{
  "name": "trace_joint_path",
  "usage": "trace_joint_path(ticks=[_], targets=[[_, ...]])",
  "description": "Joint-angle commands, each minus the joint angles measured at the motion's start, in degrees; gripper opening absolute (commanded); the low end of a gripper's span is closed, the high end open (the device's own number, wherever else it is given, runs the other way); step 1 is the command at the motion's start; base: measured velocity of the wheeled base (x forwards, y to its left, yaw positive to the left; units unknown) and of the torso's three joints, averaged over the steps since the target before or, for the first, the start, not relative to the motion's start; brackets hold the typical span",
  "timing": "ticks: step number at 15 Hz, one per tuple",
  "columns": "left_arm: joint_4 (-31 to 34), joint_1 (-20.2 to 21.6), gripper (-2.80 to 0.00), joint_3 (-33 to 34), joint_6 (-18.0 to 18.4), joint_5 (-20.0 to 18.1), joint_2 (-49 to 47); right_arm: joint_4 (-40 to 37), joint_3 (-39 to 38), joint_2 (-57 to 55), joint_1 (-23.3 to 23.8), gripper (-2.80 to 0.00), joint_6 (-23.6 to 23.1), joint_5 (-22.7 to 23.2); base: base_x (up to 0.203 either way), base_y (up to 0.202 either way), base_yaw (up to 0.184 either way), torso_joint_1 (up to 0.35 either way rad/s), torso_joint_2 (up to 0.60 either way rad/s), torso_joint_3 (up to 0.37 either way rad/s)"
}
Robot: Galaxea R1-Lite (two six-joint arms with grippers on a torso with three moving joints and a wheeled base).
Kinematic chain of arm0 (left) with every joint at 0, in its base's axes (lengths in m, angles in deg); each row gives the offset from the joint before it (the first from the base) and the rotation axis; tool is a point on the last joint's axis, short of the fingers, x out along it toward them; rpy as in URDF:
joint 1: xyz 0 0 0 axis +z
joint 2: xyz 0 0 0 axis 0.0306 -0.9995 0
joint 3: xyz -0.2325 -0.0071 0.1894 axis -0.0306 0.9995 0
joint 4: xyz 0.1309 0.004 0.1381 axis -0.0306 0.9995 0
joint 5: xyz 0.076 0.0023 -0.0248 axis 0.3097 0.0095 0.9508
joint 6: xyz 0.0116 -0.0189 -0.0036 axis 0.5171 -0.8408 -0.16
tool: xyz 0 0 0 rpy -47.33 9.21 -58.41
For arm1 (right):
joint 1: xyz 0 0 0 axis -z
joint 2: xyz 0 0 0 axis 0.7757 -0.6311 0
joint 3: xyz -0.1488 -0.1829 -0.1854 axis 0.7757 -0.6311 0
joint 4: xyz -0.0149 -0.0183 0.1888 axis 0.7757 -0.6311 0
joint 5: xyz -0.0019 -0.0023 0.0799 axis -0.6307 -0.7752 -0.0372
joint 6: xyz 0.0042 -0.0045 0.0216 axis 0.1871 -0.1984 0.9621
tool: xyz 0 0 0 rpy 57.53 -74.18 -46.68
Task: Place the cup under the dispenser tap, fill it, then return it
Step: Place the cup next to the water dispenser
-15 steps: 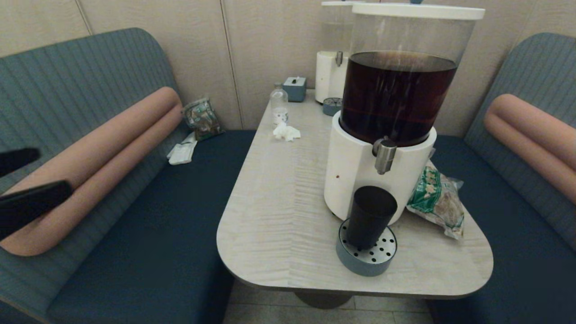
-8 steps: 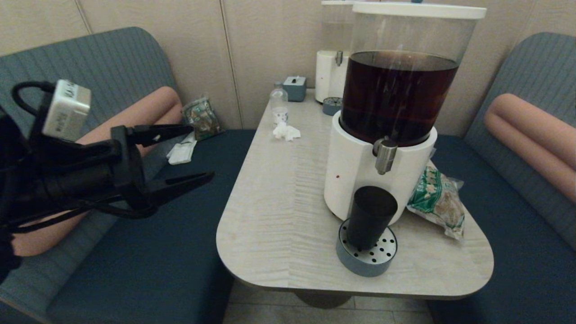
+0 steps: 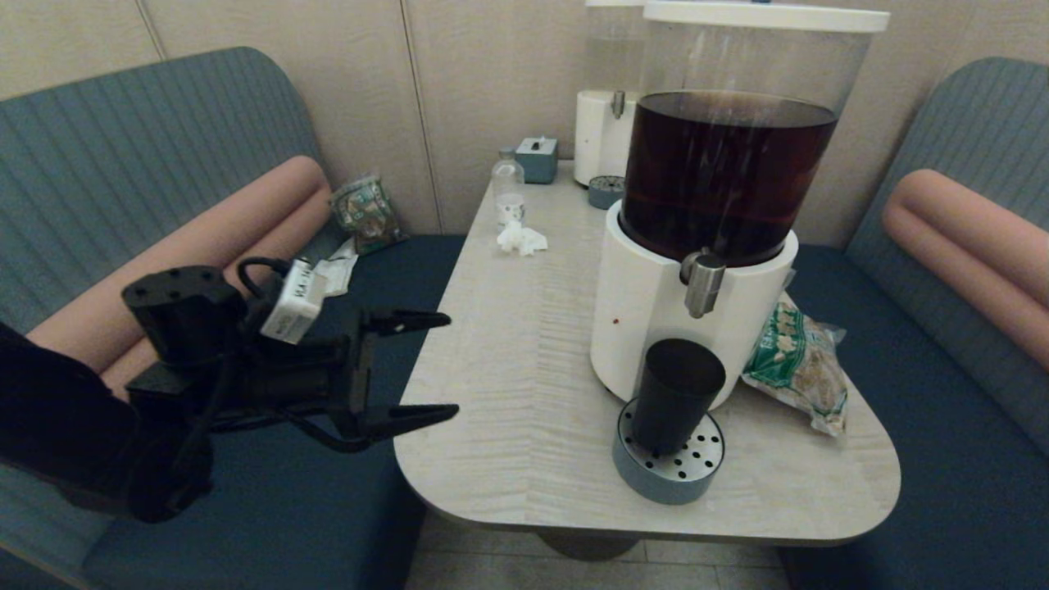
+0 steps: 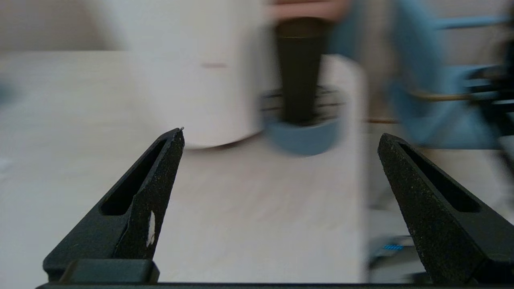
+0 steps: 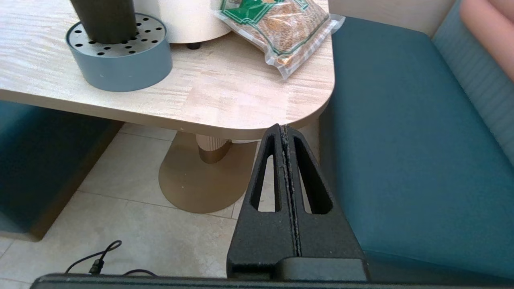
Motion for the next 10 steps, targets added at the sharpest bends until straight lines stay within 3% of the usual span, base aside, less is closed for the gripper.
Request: trace_joint_path(ticks=[1, 3, 7, 10], targets=[[-0.5, -7.9, 0.00, -0.1, -0.7, 0.4, -5.3, 0.0, 0.0, -0.1, 0.0, -2.80, -0.1, 0.0, 0.000, 0.000, 0.000, 0.000, 0.00, 0.000], [-0.7, -13.1, 0.00, -0.7, -1.6, 3.8, -8.0, 0.0, 0.0, -0.1, 0.1, -2.80, -0.1, 0.0, 0.000, 0.000, 0.000, 0.000, 0.00, 0.000], [-1.0, -17.4, 0.00, -2.6, -2.9, 8.5, -11.1, 0.0, 0.0, -0.1, 0.0, -2.80, -0.1, 0.0, 0.000, 0.000, 0.000, 0.000, 0.00, 0.000], [-2.1, -19.0, 0.00, -3.9, -5.2, 9.2, -12.9, 0.0, 0.0, -0.1, 0.0, -2.80, -0.1, 0.0, 0.000, 0.000, 0.000, 0.000, 0.00, 0.000]])
